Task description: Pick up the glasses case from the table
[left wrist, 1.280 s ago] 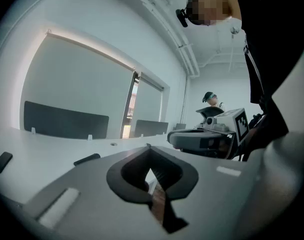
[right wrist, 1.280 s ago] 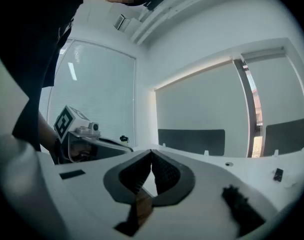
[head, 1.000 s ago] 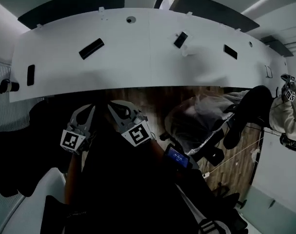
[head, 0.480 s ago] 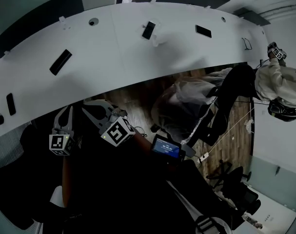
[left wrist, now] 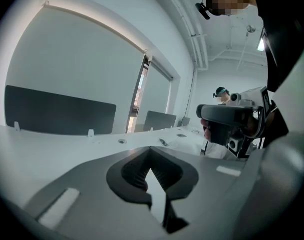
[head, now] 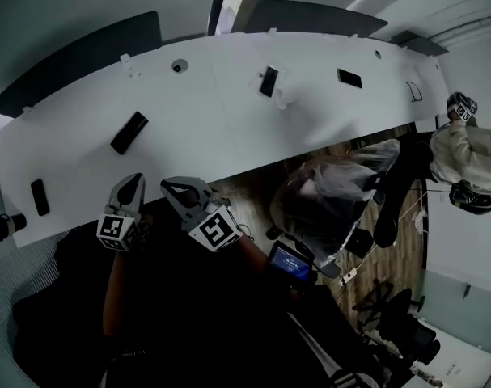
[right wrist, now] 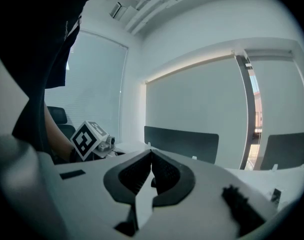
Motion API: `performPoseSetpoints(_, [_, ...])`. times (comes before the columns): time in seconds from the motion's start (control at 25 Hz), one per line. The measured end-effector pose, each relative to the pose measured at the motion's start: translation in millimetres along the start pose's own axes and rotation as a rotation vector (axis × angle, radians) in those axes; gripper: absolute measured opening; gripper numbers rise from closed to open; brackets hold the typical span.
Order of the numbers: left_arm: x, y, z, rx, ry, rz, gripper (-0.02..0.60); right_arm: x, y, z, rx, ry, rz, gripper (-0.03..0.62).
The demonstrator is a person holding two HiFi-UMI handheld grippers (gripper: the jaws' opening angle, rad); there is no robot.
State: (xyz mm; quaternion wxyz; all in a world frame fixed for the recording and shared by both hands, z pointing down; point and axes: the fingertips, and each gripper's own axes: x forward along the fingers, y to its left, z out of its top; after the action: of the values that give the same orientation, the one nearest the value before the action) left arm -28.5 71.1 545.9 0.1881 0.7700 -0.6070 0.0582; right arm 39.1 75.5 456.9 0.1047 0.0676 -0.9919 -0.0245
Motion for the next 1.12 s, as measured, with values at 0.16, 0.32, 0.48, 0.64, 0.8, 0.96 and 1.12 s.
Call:
performPoseSetpoints(0.16, [12.4,28.8,3.9,-0.035,0.001,-0.010,0.009,31.2,-13.1,-2.3,0.045,0.012,-0.035,0.008])
performPoseSetpoints(0.32, [11.0,63.9,9.3,-0.065,-0.013,-0.014,0.009,70.0,-17.9,1.3,0.070,0.053,-0.041,0.008])
performPoseSetpoints(0.48, [-0.5,107.3,8.7,-0.064,-0.025,0.007,0.009,115.7,-12.5,2.0,0.054,0.091,-0.002,0.008])
performPoseSetpoints(0.64, [-13.6,143.8,5.6,-0.120,-0.015,0.068,0.009,153.9,-0.5,7.9,0.043,0.071,0.040,0.008])
performPoseSetpoints(0.8, [-19.8,171.6,0.5,-0.125,0.008,0.076,0.008,179.9,2.2,12.4,0.060,0.067,0.028,0.008])
performPoseSetpoints(0.96, [-17.2,185.0,-6.8,-0.081,0.029,0.021,0.008,189.5,5.6,6.5,0.045,0.098,0.023,0.008])
performPoseSetpoints(1.12, [-2.7,192.1,-6.4,-0.039,0.042,-0.014,0.009,192.7,-2.0,-3.5,0.049,0.120,0.002,0.008])
